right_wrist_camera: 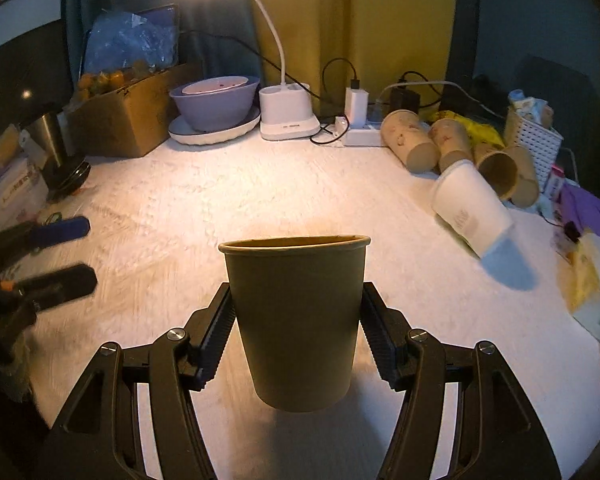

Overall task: Flip cup upright
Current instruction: 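Lower the upright tan cup onto the table with the right gripper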

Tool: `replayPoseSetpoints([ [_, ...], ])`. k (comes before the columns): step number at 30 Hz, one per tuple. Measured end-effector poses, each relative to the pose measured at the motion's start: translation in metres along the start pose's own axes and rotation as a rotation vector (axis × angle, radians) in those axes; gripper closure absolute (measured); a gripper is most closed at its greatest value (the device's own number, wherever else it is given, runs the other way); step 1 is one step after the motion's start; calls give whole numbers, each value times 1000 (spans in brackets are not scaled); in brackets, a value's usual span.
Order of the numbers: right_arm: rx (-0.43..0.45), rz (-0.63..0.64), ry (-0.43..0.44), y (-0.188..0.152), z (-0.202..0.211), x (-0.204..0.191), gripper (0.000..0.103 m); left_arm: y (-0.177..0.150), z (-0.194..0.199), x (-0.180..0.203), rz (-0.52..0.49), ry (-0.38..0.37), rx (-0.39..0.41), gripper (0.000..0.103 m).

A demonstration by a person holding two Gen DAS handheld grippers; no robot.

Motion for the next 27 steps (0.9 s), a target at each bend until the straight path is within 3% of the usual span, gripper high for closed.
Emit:
replayPoseSetpoints([
  [8, 35, -30, 12, 10, -9, 2, 38, 0, -20, -2, 26, -19, -49, 20],
  [27, 26, -66, 9, -29, 2, 5, 38, -6, -20, 24, -24, -59, -60, 20],
])
Point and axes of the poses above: each gripper's, at about its wrist camera, not at the fingertips, and z roughly against the way its jaws point, x to its right, y to its top, the point moved 8 cm from there along -z, roughly the way its jaws point, and after that the axes turned 12 degrees about -x, right-handed, at the moved point
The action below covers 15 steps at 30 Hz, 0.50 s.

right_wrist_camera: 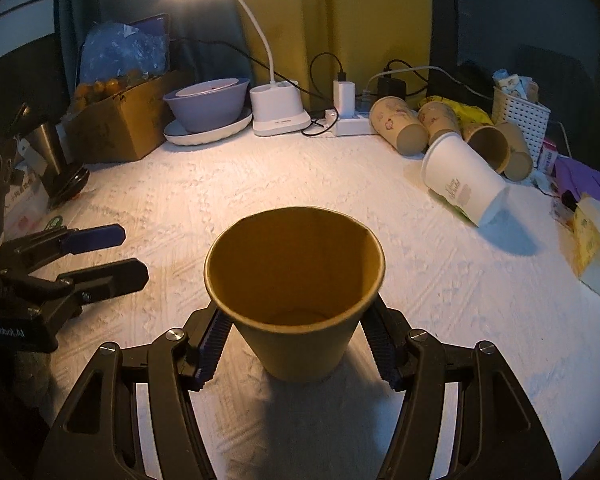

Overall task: Flip cup upright
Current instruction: 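Lower the upright tan cup onto the table with the right gripper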

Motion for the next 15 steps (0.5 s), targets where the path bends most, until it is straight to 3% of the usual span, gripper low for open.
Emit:
replayPoseSetpoints([
  [8, -1, -7, -26, -12, 6, 2, 38, -5, 1, 9, -20, -7, -6, 20],
  [15, 0, -25, -56, -19, 10, 7, 29, -7, 8, 15, -31, -5, 4, 20],
])
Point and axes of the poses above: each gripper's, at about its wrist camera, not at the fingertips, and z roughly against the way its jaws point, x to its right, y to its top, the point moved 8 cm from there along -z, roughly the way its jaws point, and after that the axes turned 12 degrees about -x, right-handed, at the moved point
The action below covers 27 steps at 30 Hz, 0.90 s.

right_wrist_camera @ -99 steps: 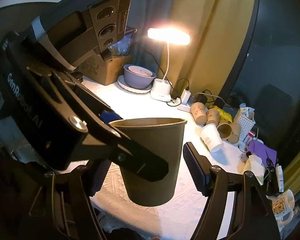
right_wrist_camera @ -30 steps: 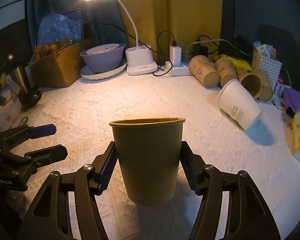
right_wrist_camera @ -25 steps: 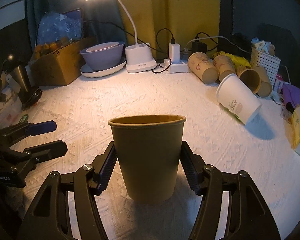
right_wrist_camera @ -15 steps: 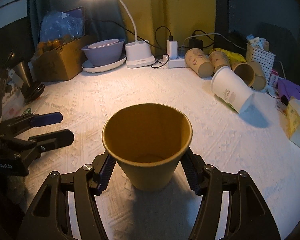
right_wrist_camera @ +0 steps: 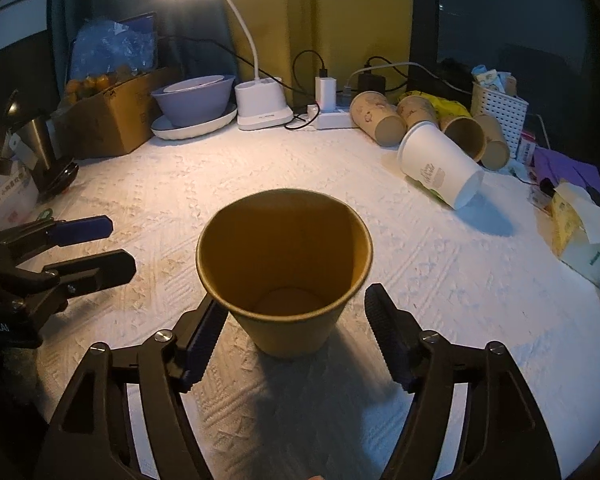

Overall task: Flip cup upright
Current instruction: 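Lower the upright tan cup onto the table with the right gripper, then open the right gripper and pull it back from the cup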

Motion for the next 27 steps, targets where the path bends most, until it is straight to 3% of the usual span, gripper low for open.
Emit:
replayPoseSetpoints([
  [17, 8, -70, -69, -38, 43, 14, 28, -14, 20, 43, -78, -44, 30, 20],
  [27, 74, -89, -119, -47, 84, 18, 28, -18, 43, 75, -144, -74, 59, 20],
])
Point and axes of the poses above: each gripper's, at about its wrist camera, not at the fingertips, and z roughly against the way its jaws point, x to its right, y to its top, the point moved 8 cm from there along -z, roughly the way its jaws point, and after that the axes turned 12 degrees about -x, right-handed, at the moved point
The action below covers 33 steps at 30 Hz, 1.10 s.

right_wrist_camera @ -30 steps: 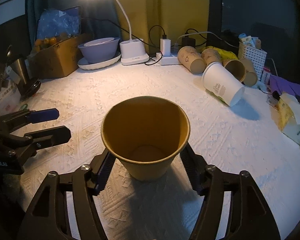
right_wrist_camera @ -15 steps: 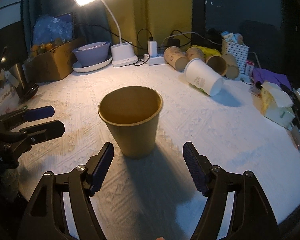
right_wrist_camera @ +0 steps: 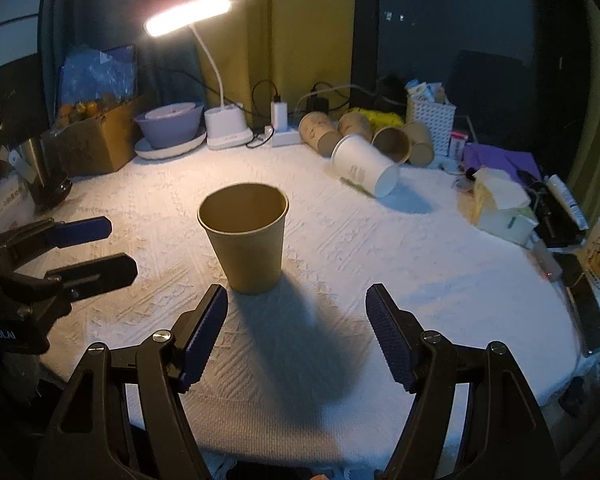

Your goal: Flip cup upright

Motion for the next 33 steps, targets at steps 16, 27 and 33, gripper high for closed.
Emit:
replayPoseSetpoints([
  [16, 130, -15, -51, 22, 66, 6, 28, 22, 51, 29, -64, 29, 121, 20],
  [27, 226, 11, -91, 38, 116, -1, 28, 40, 99, 27, -72, 85, 257, 20],
  [33, 244, 7, -87, 37, 124, -1, 28, 41, 109, 17, -32, 91, 301, 20],
])
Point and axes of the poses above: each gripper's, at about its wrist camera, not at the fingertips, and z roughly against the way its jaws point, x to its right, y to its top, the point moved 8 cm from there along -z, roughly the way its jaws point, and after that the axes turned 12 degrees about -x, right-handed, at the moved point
